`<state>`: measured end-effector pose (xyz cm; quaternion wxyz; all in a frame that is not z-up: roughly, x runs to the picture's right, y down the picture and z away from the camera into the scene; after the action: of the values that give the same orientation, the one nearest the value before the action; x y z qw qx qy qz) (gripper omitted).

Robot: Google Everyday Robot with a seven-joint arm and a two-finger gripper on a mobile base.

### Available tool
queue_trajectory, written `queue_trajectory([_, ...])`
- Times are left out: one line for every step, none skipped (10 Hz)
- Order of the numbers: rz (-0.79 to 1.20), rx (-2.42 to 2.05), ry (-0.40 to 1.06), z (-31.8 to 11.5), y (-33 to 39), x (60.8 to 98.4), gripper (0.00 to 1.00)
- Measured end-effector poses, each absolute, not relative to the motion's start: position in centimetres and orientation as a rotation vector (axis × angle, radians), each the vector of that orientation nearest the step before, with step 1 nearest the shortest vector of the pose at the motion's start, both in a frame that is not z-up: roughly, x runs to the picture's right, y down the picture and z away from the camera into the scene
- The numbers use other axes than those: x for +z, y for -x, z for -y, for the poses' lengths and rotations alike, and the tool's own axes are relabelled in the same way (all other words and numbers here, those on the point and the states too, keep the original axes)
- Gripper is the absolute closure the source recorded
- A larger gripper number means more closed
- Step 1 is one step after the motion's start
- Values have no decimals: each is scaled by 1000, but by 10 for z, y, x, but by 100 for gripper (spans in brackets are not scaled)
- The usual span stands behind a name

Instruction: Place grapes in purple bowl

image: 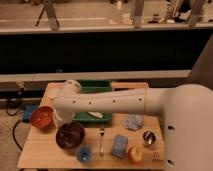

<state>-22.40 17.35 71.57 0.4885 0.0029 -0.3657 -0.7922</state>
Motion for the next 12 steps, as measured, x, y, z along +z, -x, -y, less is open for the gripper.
queue_trajectory([889, -1924, -8, -174, 223, 716, 96])
queue_trajectory([888, -1919, -10, -173, 220, 716, 95])
queue_trajectory([888, -1918, -13, -173, 218, 716, 89])
queue_trajectory([887, -1917, -14, -172, 217, 717, 82])
queue_trajectory([887, -1915, -14, -172, 214, 717, 79])
queue_trajectory([888, -1914, -15, -172, 213, 717, 79])
queue_trajectory([890, -1915, -17, -173, 213, 717, 79])
queue_trajectory([892, -1915, -19, -174, 213, 716, 78])
queue_trajectory([892, -1914, -21, -174, 212, 717, 71])
queue_trajectory([892, -1914, -24, -175, 211, 717, 62])
queue_trajectory([893, -1913, -26, -175, 210, 717, 53])
queue_trajectory([893, -1913, -28, -176, 208, 717, 51])
